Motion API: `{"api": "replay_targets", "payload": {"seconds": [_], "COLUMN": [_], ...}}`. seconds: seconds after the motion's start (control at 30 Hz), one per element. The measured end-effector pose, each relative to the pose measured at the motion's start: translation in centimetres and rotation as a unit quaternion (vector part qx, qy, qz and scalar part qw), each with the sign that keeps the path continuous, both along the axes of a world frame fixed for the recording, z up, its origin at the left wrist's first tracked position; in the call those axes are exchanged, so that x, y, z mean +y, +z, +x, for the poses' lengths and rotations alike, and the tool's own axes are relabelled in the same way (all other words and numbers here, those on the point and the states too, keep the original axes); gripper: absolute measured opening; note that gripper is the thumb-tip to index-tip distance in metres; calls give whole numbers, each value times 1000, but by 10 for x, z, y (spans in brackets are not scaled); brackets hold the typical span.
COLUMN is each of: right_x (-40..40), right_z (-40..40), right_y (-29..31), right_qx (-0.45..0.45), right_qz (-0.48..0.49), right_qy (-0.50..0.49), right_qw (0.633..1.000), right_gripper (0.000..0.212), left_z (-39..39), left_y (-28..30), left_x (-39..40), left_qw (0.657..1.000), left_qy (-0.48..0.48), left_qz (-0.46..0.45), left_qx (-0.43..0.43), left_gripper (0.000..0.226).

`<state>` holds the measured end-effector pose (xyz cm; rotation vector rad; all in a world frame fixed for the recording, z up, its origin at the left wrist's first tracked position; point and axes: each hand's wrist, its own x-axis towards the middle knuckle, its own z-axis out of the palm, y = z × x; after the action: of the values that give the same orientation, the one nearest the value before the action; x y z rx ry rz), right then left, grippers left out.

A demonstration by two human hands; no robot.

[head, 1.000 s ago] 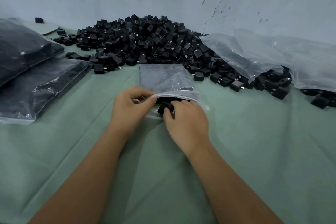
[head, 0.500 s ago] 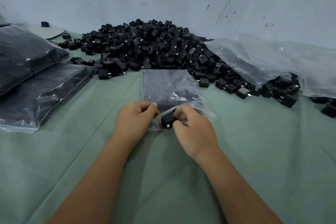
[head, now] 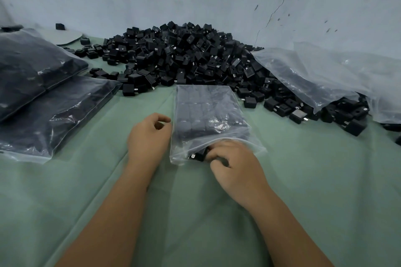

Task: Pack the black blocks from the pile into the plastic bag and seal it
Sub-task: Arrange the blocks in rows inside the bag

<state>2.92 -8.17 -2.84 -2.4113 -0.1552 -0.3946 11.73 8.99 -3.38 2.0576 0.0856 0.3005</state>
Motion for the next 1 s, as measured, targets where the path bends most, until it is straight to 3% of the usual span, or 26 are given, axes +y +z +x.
{"api": "replay_targets", "payload": {"seconds": [0.23,0.37,0.63,1.0], "right_x": [-2,-1,1,16], "right_z": [-3,-5,-3,1], "right_y": [4,2,-1,-10], "right_qx": [47,41,17,29], "right_qz": [41,51,-22,-215], "right_qy": [72,66,83,86], "right_qw": [995,996,996,972], "right_gripper": [31,24,37,57], "left_z": [1,1,0,2], "left_y": [0,0,1,-2], "left_x": [-1,-2,-2,-4], "left_qw": [997,995,990,983], "left_qy": [7,10,-4,-9], "left_qz": [83,103,142,180], "left_qx": [6,10,3,-14], "left_gripper": [21,22,29,37]}}
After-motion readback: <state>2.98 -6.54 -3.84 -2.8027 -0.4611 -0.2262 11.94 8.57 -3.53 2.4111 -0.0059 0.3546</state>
